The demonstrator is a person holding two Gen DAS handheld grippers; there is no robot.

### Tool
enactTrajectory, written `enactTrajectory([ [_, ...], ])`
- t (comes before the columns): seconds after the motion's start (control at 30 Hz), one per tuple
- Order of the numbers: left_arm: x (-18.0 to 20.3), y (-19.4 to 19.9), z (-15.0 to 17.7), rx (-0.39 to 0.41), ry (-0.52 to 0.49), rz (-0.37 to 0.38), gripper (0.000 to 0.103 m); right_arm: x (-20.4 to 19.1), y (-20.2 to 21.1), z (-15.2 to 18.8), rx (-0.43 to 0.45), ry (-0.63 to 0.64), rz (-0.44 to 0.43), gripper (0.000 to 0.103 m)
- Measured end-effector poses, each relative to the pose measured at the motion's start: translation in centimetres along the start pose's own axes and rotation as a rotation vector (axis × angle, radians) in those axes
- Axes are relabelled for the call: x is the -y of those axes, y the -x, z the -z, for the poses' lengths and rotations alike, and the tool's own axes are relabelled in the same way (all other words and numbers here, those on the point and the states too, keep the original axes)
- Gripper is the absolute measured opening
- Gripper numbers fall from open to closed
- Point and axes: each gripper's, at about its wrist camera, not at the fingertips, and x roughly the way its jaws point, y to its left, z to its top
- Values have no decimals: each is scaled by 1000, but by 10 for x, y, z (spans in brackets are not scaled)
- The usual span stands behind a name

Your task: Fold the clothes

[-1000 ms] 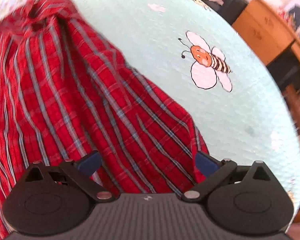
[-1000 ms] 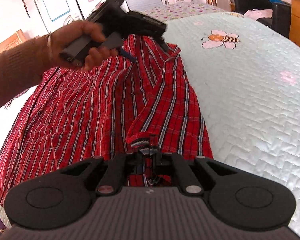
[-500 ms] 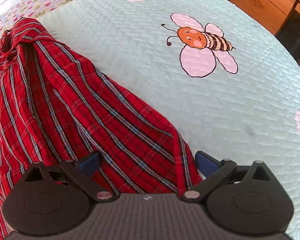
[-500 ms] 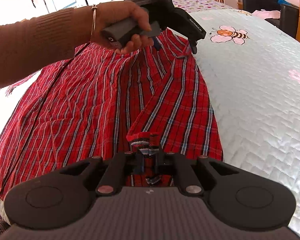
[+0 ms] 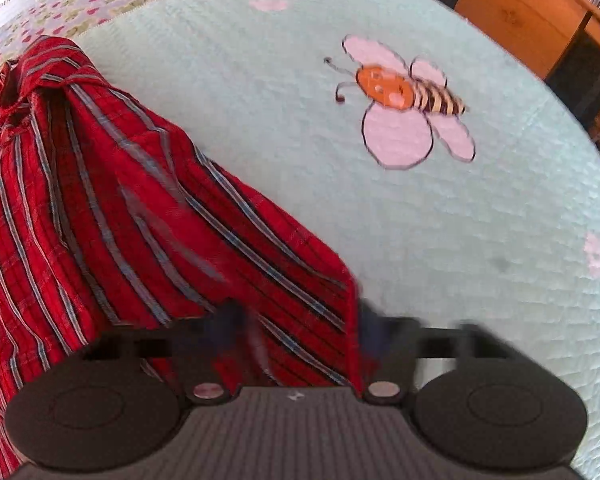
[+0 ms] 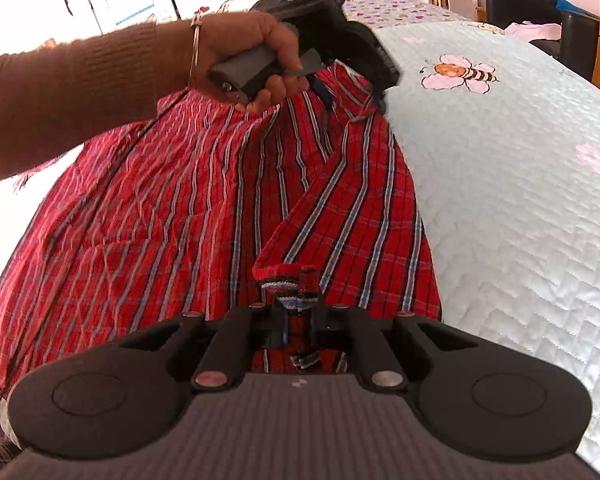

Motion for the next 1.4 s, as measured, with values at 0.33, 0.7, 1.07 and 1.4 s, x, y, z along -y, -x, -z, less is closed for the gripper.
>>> enactTrajectory([
  [0.33,-37,42,7,92,75,175,6,-17,15,-8,24,11,-62,9],
  [0.7,-94,142,27,342,131,276,5,-28,37,-15,20,7,-161,8],
  [1.07,-204,214,119,381,322,90,5,-108,6,-16,-111,94,-539,9],
  [1.4,-269,183,205,249,479,-120,5,-154,-51,34,-351,227,-551,10],
])
